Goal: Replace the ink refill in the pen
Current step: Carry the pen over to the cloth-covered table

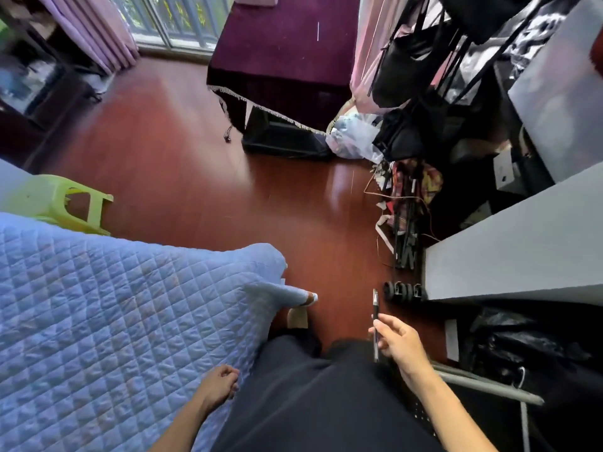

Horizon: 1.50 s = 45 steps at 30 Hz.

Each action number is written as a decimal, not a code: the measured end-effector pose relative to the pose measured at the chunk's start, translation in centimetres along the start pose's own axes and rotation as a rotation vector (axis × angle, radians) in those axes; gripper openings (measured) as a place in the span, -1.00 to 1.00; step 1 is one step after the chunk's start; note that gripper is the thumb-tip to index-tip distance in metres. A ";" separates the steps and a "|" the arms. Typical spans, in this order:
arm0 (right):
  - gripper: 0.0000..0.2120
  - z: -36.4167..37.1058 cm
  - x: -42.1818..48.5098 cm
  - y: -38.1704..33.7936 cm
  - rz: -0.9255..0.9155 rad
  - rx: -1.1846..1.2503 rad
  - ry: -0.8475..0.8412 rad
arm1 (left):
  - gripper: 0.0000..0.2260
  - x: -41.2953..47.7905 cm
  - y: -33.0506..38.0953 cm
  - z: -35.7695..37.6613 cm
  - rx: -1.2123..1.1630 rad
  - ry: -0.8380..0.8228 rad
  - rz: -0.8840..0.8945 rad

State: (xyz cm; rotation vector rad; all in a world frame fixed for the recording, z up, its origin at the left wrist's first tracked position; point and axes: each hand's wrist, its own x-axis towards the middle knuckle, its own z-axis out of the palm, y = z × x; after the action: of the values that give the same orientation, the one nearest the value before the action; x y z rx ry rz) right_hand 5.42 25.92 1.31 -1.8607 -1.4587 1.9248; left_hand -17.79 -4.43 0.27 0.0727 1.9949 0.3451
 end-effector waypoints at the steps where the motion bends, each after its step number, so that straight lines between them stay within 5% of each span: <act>1: -0.86 0.3 0.8 -1.4 0.000 0.005 0.001 | -0.70 1.0 2.0 -1.1 -0.014 -0.004 0.019; 15: -0.89 1.8 16.1 -19.2 -0.037 -0.060 -0.080 | -0.79 10.2 28.8 -9.6 -0.252 0.054 0.135; 31: -0.86 9.0 33.2 -40.2 -0.145 -0.297 -0.298 | -0.81 14.8 32.6 -14.2 -0.357 0.139 -0.233; 45: -0.90 21.0 41.5 -52.5 -0.124 -0.180 -0.248 | -0.83 28.9 44.9 -32.5 -0.434 0.113 -0.100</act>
State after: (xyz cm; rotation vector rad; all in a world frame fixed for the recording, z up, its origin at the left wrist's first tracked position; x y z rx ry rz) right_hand -49.63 69.41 1.64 -1.5946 -1.8282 2.0857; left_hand -64.01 37.61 0.16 -0.3263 1.9830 0.7210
